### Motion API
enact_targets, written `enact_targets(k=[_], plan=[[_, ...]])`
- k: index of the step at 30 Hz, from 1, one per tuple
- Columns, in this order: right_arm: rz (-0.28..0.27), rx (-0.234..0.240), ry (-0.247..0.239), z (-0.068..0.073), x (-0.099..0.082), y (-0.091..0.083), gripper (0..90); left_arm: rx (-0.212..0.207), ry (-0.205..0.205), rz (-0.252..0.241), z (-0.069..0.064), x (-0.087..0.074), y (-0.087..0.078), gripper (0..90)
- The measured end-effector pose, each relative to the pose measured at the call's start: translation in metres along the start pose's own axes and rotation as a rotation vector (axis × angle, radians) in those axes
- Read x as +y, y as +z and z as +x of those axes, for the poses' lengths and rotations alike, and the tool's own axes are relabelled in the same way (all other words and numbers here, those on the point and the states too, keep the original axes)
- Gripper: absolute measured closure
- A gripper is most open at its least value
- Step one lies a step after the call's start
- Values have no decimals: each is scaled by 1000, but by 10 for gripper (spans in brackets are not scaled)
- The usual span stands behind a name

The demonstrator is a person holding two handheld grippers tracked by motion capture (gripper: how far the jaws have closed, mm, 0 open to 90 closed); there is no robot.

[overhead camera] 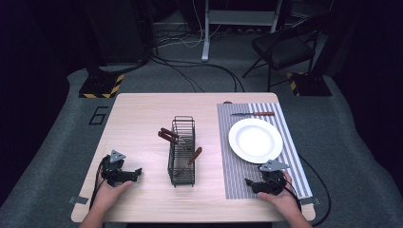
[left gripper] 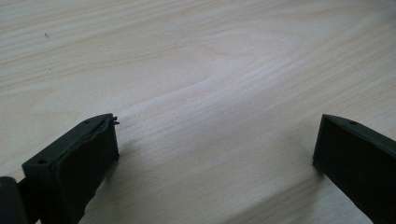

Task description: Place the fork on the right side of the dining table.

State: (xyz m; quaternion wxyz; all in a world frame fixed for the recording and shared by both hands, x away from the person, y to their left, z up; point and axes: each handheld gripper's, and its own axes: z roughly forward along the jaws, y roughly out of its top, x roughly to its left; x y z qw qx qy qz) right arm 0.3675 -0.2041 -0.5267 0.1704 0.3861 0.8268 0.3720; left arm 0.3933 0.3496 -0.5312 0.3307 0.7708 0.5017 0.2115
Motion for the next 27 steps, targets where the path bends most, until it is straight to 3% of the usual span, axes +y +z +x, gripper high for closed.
enact_targets(k=[27], plan=[[2, -14, 12, 2, 1, 1, 187, 11, -12, -1, -3, 0, 0, 3]])
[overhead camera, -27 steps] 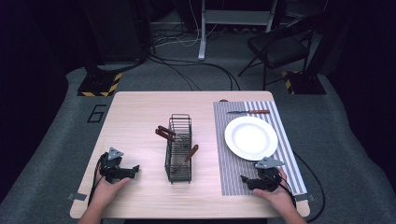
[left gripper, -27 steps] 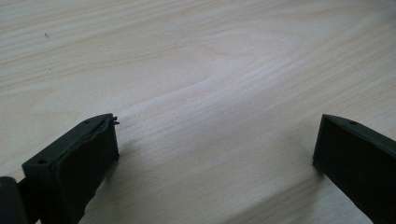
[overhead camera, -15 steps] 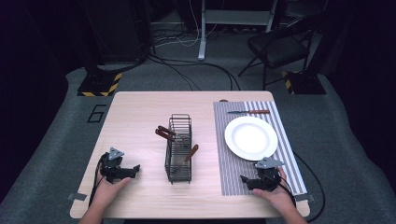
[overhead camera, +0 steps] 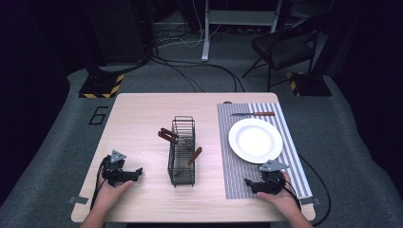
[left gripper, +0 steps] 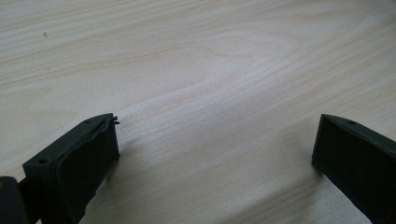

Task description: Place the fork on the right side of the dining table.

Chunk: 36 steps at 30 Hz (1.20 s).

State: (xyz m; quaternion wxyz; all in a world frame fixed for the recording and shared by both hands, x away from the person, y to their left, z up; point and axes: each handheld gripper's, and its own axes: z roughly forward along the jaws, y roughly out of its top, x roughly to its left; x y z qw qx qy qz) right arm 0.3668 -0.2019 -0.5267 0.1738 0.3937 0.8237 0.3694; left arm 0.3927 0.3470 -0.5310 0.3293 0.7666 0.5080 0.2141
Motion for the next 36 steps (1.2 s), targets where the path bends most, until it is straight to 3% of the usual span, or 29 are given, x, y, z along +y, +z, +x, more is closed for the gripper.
enact_targets(k=[7, 12, 17, 30, 36], plan=[[-3, -8, 6, 0, 0, 0, 201, 0, 0, 0, 0, 0, 0, 3], [12, -9, 14, 0, 4, -5, 328, 0, 0, 0, 0, 0, 0, 2], [-38, -12, 54, 0, 10, -15, 367, 0, 0, 0, 0, 0, 0, 2], [-74, -12, 65, 11, 31, -31, 430, 0, 0, 0, 0, 0, 0, 2], [-82, -7, 97, 15, 43, -38, 458, 0, 1, -2, 0, 0, 0, 2]])
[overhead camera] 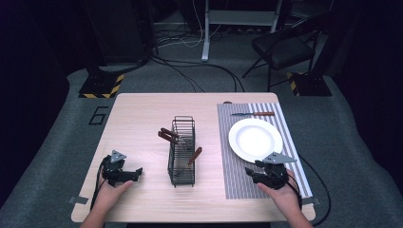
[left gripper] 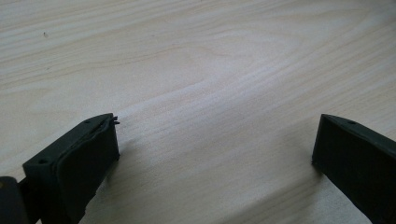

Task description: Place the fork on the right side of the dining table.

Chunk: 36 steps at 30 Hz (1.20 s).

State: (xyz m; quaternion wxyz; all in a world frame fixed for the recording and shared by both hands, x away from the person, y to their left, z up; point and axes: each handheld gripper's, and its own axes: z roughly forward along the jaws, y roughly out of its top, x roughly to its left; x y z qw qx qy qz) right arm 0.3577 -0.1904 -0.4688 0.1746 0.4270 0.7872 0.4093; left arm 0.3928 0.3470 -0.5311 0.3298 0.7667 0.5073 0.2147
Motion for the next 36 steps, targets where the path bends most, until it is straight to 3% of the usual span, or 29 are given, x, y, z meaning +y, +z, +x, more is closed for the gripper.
enact_targets(k=[12, 36], plan=[[7, 42, 21, 10, 13, 1, 501, -1, -1, 3, 0, 0, 0, 2], [-35, 108, 47, 31, 36, 7, 536, 0, 0, 1, 0, 0, 0, 2]])
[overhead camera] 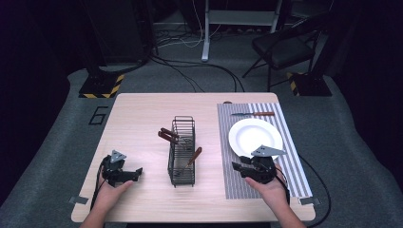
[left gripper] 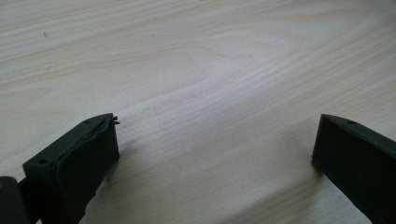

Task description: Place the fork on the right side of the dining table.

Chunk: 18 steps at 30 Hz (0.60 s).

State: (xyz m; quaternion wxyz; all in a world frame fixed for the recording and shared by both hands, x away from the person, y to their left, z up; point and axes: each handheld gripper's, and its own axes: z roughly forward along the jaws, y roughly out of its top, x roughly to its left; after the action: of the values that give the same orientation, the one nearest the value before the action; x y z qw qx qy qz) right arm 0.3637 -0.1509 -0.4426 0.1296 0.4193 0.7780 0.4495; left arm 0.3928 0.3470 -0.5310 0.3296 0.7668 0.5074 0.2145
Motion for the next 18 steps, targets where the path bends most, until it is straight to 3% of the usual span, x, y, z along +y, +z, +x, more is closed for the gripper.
enact_targets(k=[18], plan=[[-22, 56, -4, 18, 20, 5, 554, 0, -1, 2, 0, 0, 0, 2]])
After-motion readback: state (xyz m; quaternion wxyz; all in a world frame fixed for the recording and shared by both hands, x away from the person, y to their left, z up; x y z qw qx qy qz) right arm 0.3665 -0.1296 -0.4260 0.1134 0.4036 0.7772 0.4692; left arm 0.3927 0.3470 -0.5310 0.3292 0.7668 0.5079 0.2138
